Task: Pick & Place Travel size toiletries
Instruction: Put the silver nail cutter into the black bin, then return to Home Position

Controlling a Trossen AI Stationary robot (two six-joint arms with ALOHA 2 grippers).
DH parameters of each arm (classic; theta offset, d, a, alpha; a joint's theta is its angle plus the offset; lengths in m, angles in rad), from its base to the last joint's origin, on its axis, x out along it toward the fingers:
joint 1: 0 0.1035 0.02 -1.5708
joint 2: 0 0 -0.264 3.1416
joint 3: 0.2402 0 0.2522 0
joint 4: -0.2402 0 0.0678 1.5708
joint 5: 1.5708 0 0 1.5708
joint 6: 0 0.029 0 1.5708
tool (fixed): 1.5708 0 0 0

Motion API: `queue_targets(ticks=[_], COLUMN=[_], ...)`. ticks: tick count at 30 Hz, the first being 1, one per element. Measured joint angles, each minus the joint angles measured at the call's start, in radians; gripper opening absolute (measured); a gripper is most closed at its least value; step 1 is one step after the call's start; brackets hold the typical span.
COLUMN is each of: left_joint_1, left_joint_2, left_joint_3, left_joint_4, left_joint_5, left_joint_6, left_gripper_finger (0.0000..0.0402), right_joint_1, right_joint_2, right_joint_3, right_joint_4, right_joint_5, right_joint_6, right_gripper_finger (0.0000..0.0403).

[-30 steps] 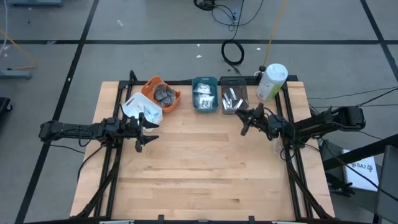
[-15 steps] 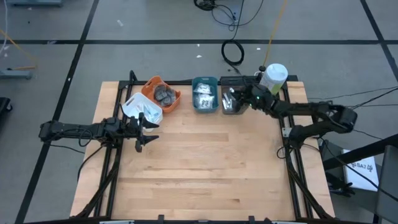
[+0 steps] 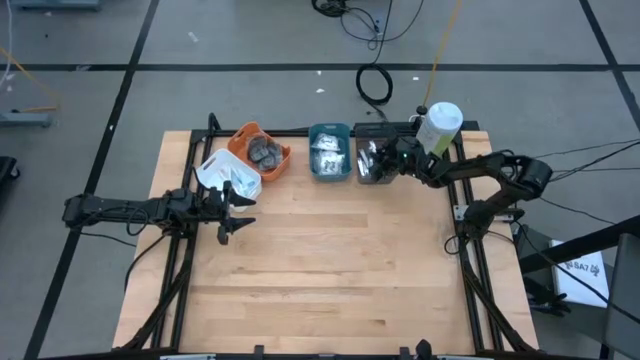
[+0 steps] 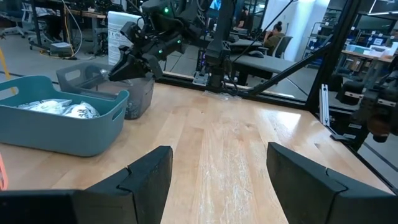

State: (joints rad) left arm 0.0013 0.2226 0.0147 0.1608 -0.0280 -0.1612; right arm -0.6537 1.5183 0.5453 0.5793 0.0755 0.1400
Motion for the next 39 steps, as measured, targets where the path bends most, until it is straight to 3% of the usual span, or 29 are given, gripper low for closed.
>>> queue_targets(ticks=[11,20,26,34,39], left_joint_1=[0.000,0.000,0.000,0.000,0.000], left_joint_2=[0.000,0.000,0.000,0.000,0.000], left_joint_3=[0.000,0.000,0.000,0.000,0.000], left_joint_4=[0.000,0.000,0.000,0.000,0.000], left_joint_5=[0.000,0.000,0.000,0.000,0.000], left_joint_6=[0.000,0.000,0.000,0.000,0.000], left_gripper_finger=[0.0255,0.0255,0.0255,0.0255,0.0255], right_joint_1=[0.000,0.001,0.000,0.001,0.001], right_joint_2=[-0.079,-0.435,-0.671,-0.893,-1.000], right_joint_3=[0.000,0.000,0.000,-0.004,-0.094], right_joint_4=[-0.025,-0.180,-0.379,-0.682,-0.702], right_joint_5=[-0.021,-0.215,-0.311,-0.343,-0.372], right_joint_6=[-0.012,0.011,0.060,0.006,-0.002], right_gripper_finger=[0.0173,0.0182,0.0183,0.0180,0.0180])
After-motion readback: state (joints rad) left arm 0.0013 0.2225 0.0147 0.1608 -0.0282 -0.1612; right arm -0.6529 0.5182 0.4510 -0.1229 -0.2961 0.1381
